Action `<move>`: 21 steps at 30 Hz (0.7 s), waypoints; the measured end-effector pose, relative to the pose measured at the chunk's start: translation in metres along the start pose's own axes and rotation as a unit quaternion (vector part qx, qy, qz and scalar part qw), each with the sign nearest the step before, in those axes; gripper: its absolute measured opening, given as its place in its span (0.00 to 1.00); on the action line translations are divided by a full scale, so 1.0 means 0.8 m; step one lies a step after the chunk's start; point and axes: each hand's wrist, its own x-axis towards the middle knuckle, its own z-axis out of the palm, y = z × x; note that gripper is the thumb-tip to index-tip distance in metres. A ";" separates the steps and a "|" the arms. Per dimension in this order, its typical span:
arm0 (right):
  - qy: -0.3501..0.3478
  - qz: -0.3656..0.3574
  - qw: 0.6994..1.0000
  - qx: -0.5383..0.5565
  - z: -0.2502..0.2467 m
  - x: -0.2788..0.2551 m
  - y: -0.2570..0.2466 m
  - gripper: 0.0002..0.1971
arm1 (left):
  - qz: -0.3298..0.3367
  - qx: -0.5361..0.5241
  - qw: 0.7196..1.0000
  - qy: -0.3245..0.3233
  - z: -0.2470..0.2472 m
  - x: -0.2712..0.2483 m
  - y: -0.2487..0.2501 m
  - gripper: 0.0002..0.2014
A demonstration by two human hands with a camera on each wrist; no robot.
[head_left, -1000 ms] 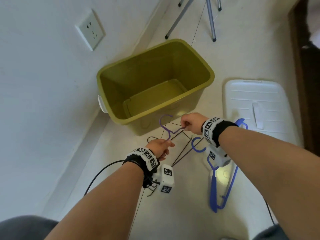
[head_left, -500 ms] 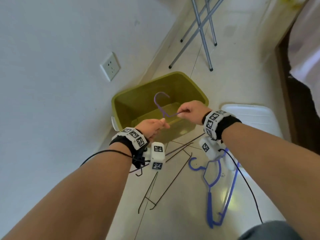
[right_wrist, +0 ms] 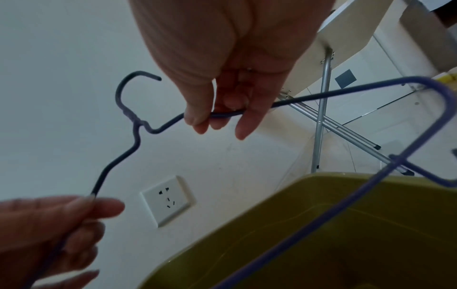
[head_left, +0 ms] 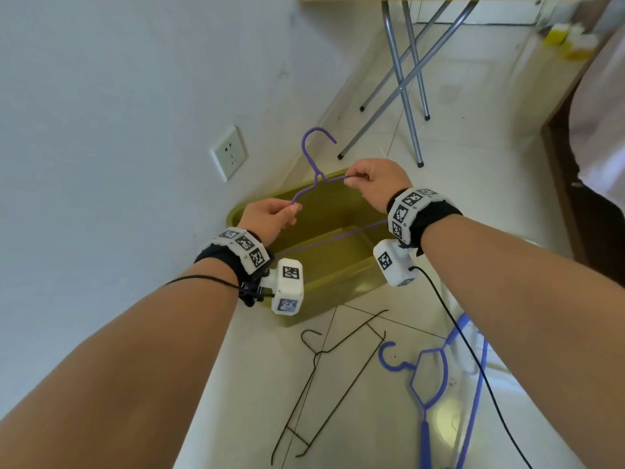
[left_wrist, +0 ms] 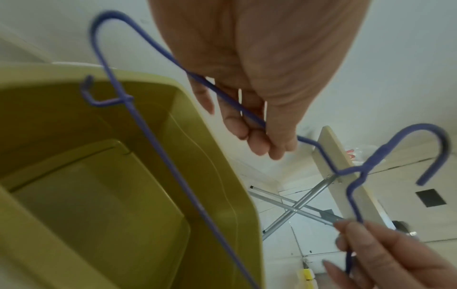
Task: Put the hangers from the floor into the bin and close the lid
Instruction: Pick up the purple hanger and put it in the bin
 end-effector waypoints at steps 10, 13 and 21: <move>-0.008 0.058 0.998 -0.016 0.063 0.023 0.029 0.13 | -0.068 0.060 0.995 0.040 0.026 0.025 -0.086 0.12; 0.001 0.070 0.997 -0.020 0.074 0.035 0.026 0.14 | -0.070 0.112 0.990 0.046 0.019 0.038 -0.090 0.12; -0.030 0.183 0.982 -0.021 0.101 0.039 0.052 0.13 | -0.088 0.138 0.984 0.065 -0.019 0.047 -0.108 0.14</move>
